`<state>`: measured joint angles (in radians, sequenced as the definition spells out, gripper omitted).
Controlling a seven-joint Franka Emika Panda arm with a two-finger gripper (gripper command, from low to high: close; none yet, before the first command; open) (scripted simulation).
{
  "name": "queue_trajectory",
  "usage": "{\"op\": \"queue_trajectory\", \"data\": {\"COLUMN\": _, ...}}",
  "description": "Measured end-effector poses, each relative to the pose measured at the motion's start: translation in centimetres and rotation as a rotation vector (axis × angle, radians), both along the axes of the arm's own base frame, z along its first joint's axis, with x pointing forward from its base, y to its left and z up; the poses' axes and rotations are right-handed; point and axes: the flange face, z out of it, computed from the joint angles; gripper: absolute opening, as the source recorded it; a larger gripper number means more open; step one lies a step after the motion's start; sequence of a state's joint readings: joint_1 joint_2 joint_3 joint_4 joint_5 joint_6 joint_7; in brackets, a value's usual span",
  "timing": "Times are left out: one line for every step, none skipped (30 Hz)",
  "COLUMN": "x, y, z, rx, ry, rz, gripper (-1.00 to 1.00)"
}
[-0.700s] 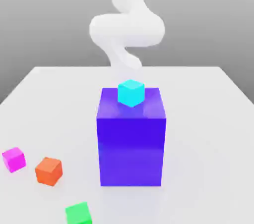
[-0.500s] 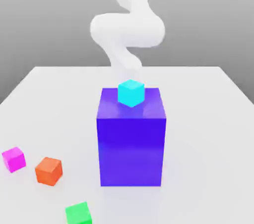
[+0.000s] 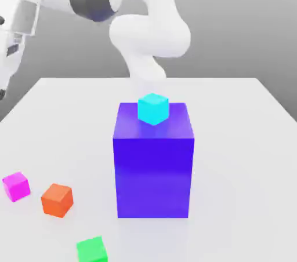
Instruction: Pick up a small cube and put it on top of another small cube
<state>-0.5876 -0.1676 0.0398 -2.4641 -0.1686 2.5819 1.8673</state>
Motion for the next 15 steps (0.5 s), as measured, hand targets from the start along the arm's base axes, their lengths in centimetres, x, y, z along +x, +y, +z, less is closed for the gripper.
{"op": "queue_trajectory", "data": {"x": -0.6, "y": -0.9, "z": -1.5, "rx": 0.021, "ry": 0.007, "rz": -0.060, "gripper": 0.00}}
{"op": "queue_trajectory", "data": {"x": -1.2, "y": -1.9, "z": -2.9, "rx": 0.041, "ry": 0.014, "rz": -0.121, "gripper": 0.00}}
{"op": "queue_trajectory", "data": {"x": -2.0, "y": -3.0, "z": -4.3, "rx": 0.062, "ry": 0.021, "rz": -0.187, "gripper": 0.00}}
{"op": "queue_trajectory", "data": {"x": -3.0, "y": -4.1, "z": -5.7, "rx": 0.083, "ry": 0.027, "rz": -0.256, "gripper": 0.00}}
{"op": "queue_trajectory", "data": {"x": -3.8, "y": -5.0, "z": -7.2, "rx": 0.104, "ry": 0.033, "rz": -0.318, "gripper": 0.00}}
{"op": "queue_trajectory", "data": {"x": -4.7, "y": -5.7, "z": -8.5, "rx": 0.125, "ry": 0.039, "rz": -0.380, "gripper": 0.00}}
{"op": "queue_trajectory", "data": {"x": -5.6, "y": -6.4, "z": -9.9, "rx": 0.146, "ry": 0.044, "rz": -0.442, "gripper": 0.00}}
{"op": "queue_trajectory", "data": {"x": -6.4, "y": -6.9, "z": -11.3, "rx": 0.168, "ry": 0.049, "rz": -0.502, "gripper": 0.00}}
{"op": "queue_trajectory", "data": {"x": -7.2, "y": -7.3, "z": -12.6, "rx": 0.189, "ry": 0.054, "rz": -0.559, "gripper": 0.00}}
{"op": "queue_trajectory", "data": {"x": -8.0, "y": -7.6, "z": -13.9, "rx": 0.210, "ry": 0.060, "rz": -0.617, "gripper": 0.00}}
{"op": "queue_trajectory", "data": {"x": -8.8, "y": -7.9, "z": -15.2, "rx": 0.232, "ry": 0.065, "rz": -0.674, "gripper": 0.00}}
{"op": "queue_trajectory", "data": {"x": -9.7, "y": -8.1, "z": -16.5, "rx": 0.253, "ry": 0.070, "rz": -0.732, "gripper": 0.00}}
{"op": "queue_trajectory", "data": {"x": -10.6, "y": -8.3, "z": -17.7, "rx": 0.276, "ry": 0.074, "rz": -0.791, "gripper": 0.00}}
{"op": "queue_trajectory", "data": {"x": -11.2, "y": -8.5, "z": -18.9, "rx": 0.292, "ry": 0.077, "rz": -0.835, "gripper": 0.00}}
{"op": "queue_trajectory", "data": {"x": -11.5, "y": -8.6, "z": -20.1, "rx": 0.300, "ry": 0.078, "rz": -0.858, "gripper": 0.00}}
